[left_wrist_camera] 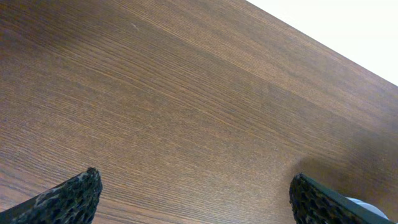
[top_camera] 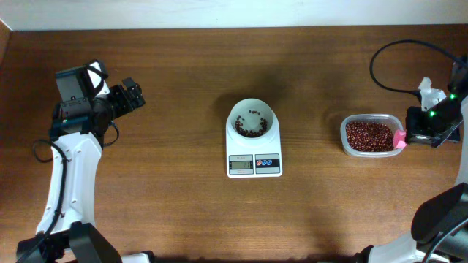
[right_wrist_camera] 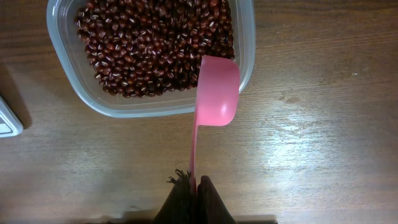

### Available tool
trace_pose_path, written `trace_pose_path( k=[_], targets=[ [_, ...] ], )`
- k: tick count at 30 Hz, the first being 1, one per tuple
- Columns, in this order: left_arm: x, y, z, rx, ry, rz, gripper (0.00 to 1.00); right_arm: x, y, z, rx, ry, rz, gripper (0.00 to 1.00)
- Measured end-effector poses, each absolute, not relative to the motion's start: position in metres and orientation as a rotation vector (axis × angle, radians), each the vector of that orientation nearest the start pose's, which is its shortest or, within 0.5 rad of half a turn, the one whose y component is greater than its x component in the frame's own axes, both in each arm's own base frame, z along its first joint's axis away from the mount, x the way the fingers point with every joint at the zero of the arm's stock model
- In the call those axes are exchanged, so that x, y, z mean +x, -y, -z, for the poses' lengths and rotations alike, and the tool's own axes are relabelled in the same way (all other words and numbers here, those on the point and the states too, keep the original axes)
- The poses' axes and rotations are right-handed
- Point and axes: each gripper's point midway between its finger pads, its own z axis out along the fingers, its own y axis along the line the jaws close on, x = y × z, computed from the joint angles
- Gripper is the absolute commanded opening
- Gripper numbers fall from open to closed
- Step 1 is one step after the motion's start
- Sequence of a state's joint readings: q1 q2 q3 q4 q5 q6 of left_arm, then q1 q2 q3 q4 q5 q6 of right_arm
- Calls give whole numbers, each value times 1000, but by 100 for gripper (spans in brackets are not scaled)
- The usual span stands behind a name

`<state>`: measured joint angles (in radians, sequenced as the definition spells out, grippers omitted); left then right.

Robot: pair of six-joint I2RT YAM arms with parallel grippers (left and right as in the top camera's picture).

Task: Scoop item into bowl and weigh 50g on scale

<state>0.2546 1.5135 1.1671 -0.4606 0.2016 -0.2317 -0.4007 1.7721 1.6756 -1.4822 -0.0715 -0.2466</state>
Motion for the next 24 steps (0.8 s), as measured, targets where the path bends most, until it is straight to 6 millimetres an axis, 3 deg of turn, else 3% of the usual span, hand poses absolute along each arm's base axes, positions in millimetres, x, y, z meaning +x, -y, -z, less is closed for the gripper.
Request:
trace_pose_path(
  k=[6, 11, 18, 24],
  targets=[
    [418, -73, -175, -476, -2320, 228, 99, 303, 109, -162, 230, -3103, -142, 4],
    [418, -73, -175, -476, -2320, 228, 99, 309, 103, -134, 193, -3104, -140, 4],
    [418, -73, -175, -476, -2320, 228, 99, 312, 104, -115, 190, -3090, -132, 5],
    [418, -73, -175, -476, -2320, 228, 99, 320, 107, -111, 171, -3061, -116, 32]
  ],
)
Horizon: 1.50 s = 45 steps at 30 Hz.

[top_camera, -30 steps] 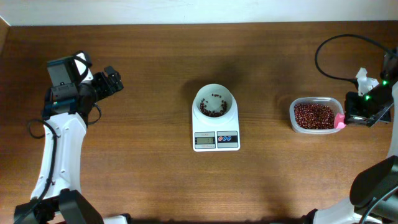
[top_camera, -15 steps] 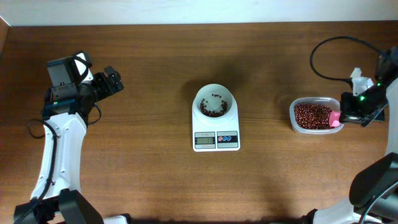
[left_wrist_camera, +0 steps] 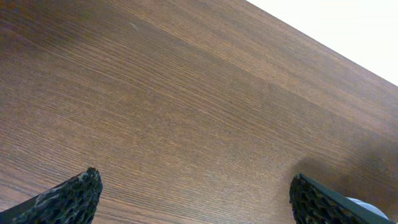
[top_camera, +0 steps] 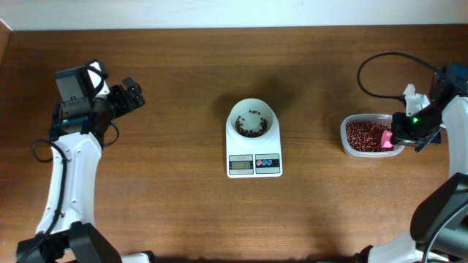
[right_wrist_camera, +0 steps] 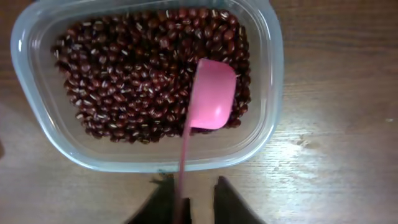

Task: Scoop item into bowl and weigh 50g on scale

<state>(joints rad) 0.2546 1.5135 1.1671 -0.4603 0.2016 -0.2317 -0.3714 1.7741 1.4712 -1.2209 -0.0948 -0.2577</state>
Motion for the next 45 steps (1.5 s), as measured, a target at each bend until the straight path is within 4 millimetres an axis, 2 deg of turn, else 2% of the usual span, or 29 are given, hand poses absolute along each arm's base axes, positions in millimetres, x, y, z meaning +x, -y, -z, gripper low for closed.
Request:
trace_pose_path(
  k=[5, 6, 9, 12, 14, 16, 17, 21, 25, 29, 32, 35, 43, 45],
  targets=[
    [418, -73, -175, -476, -2320, 228, 99, 325, 109, -112, 163, -3040, -104, 33],
    [418, -73, -175, -476, -2320, 228, 99, 325, 109, -112, 163, -3040, -104, 37],
    [419, -73, -175, -477, -2319, 229, 99, 327, 110, -112, 162, -3032, -100, 38],
    [418, -73, -175, -476, -2320, 228, 99, 327, 110, -112, 171, -3030, -99, 43],
    [418, -73, -175, -476, -2320, 228, 99, 327, 110, -112, 190, -3028, -100, 41],
    [418, -73, -175, -476, -2320, 228, 99, 327, 110, -112, 195, -3028, -100, 27],
    [418, -73, -175, -476, -2320, 228, 99, 327, 110, -112, 199, -3028, -101, 25],
    [418, -73, -175, -476, -2320, 228, 99, 329, 111, -109, 199, -3021, -97, 29],
    [418, -73, -175, -476, -2320, 228, 99, 326, 110, -93, 200, -3025, -99, 27],
    [419, -73, -175, -476, -2319, 228, 99, 331, 111, -93, 198, -3006, -89, 29],
    [418, -73, -175, -476, -2320, 228, 99, 335, 113, -93, 195, -2990, -81, 27],
    [418, -73, -175, -476, -2320, 228, 99, 335, 113, -93, 195, -2990, -81, 33],
    [418, -73, -175, -476, -2320, 228, 99, 311, 99, -90, 210, -3082, -173, 35],
    [419, -73, -175, -476, -2319, 228, 99, 309, 98, -82, 210, -3085, -174, 35]
  ],
)
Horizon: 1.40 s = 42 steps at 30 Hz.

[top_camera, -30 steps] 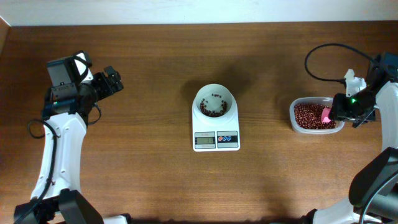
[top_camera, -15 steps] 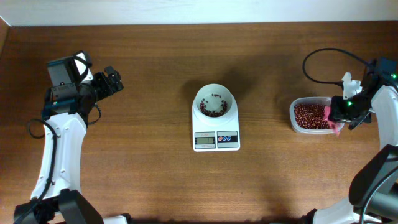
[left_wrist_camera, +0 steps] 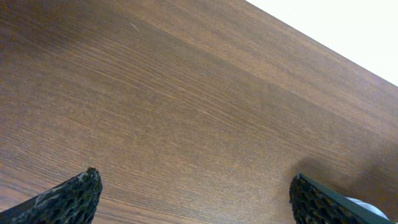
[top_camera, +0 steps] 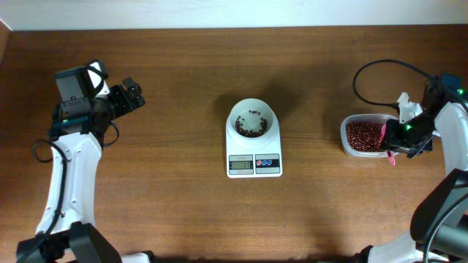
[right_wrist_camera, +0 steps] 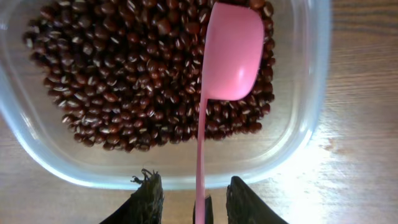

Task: Scoop item into bowl and weigh 50g on scale

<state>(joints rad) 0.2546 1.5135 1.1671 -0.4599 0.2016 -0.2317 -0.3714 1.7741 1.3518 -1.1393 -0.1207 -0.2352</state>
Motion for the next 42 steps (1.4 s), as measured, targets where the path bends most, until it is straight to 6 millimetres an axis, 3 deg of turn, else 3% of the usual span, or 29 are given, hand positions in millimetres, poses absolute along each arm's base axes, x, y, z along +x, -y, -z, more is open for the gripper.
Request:
trace_pose_path(
  k=[4, 9, 13, 15, 16, 22, 27, 32, 35, 39, 42],
  targets=[
    [418, -73, -175, -477, -2320, 228, 99, 315, 100, -72, 204, -3050, -155, 31],
    [418, -73, -175, -476, -2320, 228, 99, 315, 102, -71, 204, -3051, -142, 13],
    [418, -73, -175, -476, -2320, 228, 99, 313, 102, -70, 206, -3057, -140, 12],
    [418, -73, -175, -477, -2320, 228, 99, 313, 102, -70, 205, -3057, -140, 27],
    [419, -73, -175, -476, -2319, 228, 99, 314, 102, -70, 212, -3053, -139, 28],
    [418, -73, -175, -476, -2320, 228, 99, 316, 104, -69, 205, -3044, -121, 6],
    [418, -73, -175, -477, -2320, 228, 99, 312, 103, -71, 207, -3065, -132, 6],
    [419, -73, -175, -476, -2319, 228, 99, 302, 99, -88, 212, -3116, -159, 4],
    [419, -73, -175, -476, -2319, 228, 99, 293, 95, -89, 127, -3157, -182, 4],
    [419, -73, -175, -476, -2319, 228, 99, 292, 101, -91, 54, -3168, -134, 4],
    [419, -73, -175, -476, -2319, 228, 99, 301, 109, -107, 31, -3141, -76, 4]
  ],
)
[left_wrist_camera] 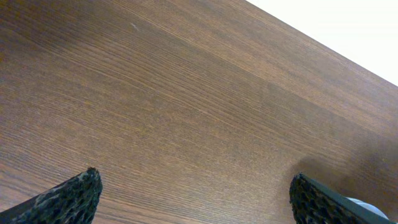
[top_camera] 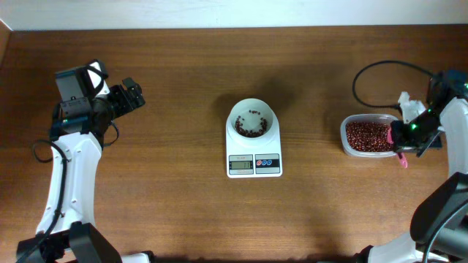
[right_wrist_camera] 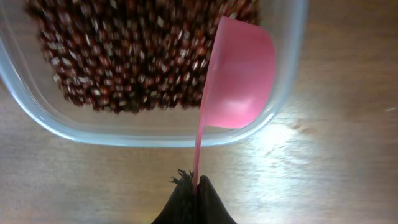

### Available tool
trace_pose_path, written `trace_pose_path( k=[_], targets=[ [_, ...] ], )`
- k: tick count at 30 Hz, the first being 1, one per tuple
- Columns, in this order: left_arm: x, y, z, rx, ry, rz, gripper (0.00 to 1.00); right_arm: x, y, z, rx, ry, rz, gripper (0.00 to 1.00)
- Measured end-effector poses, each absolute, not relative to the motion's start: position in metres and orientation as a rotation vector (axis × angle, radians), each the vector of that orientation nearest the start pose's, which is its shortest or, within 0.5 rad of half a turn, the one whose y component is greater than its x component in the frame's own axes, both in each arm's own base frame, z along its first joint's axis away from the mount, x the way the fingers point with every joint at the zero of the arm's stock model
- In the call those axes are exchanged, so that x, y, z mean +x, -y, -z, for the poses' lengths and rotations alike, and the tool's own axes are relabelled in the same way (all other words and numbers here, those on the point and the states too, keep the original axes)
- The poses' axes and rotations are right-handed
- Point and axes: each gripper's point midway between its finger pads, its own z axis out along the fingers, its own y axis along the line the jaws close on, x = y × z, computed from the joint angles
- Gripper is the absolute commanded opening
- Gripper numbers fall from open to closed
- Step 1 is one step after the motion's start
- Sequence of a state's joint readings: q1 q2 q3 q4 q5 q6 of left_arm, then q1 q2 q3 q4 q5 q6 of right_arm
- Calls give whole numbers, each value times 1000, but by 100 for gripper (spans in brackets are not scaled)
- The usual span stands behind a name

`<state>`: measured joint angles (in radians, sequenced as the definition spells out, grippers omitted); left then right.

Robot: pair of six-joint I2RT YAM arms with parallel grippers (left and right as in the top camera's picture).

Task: Scoop item into bowl and weigh 50g on scale

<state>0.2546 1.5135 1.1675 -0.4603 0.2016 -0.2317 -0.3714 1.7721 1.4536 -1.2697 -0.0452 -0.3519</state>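
A white bowl (top_camera: pixel 272 115) with some red beans in it stands on the white scale (top_camera: pixel 254 165) at the table's middle. At the right, a clear container (top_camera: pixel 344 139) holds red beans (top_camera: pixel 368 135). My right gripper (right_wrist_camera: pixel 194 184) is shut on the thin handle of the pink scoop (right_wrist_camera: pixel 239 81). The scoop's cup hangs over the container's (right_wrist_camera: pixel 155 135) near right rim, and I see no beans in it. In the overhead view the right gripper (top_camera: pixel 409 139) sits just right of the container. My left gripper (left_wrist_camera: pixel 193 205) stands open over bare wood at the far left (top_camera: pixel 131 93).
A black cable (top_camera: pixel 373 69) loops over the table behind the right arm. The table's back edge meets a white wall (left_wrist_camera: pixel 348 25). The brown wooden tabletop (top_camera: pixel 168 183) lies between the left arm and the scale.
My right gripper, open around the scoop's handle before, is now shut on it. The scoop's cup has moved from over the beans to the container's near right rim. The left arm is unchanged.
First my right gripper was shut on the scoop's handle, with the cup at the container's near rim. At the two later moments its jaws stood apart with the cup over the beans. Now it is shut on the handle again, cup at the rim. The left arm stayed still.
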Motion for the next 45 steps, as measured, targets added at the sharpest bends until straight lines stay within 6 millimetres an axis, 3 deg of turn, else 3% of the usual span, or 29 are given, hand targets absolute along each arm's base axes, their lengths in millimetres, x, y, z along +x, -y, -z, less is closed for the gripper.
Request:
trace_pose_path(
  k=[2, 11, 12, 14, 20, 23, 27, 34, 38, 45],
  targets=[
    [418, -73, -175, -476, -2320, 228, 99, 305, 110, -115, 1, -3124, -75, 4],
    [419, -73, -175, -477, -2319, 229, 99, 305, 99, -114, -22, -3114, -166, 5],
    [418, -73, -175, -476, -2320, 228, 99, 301, 97, -114, -25, -3131, -184, 8],
    [419, -73, -175, -476, -2319, 228, 99, 298, 95, -112, -28, -3139, -194, 17],
    [418, -73, -175, -476, -2320, 228, 99, 289, 88, -94, -24, -3165, -249, 16],
    [419, -73, -175, -476, -2319, 228, 99, 292, 89, -91, -21, -3149, -244, 39],
    [419, -73, -175, -476, -2319, 228, 99, 292, 88, -92, 20, -3153, -251, 56],
    [418, -73, -175, -476, -2320, 228, 99, 298, 90, -106, 61, -3138, -238, 62],
    [419, -73, -175, -476, -2319, 228, 99, 291, 89, -107, 133, -3165, -247, 67],
    [419, -73, -175, -476, -2319, 228, 99, 295, 91, -106, 270, -3150, -225, 92]
  ],
)
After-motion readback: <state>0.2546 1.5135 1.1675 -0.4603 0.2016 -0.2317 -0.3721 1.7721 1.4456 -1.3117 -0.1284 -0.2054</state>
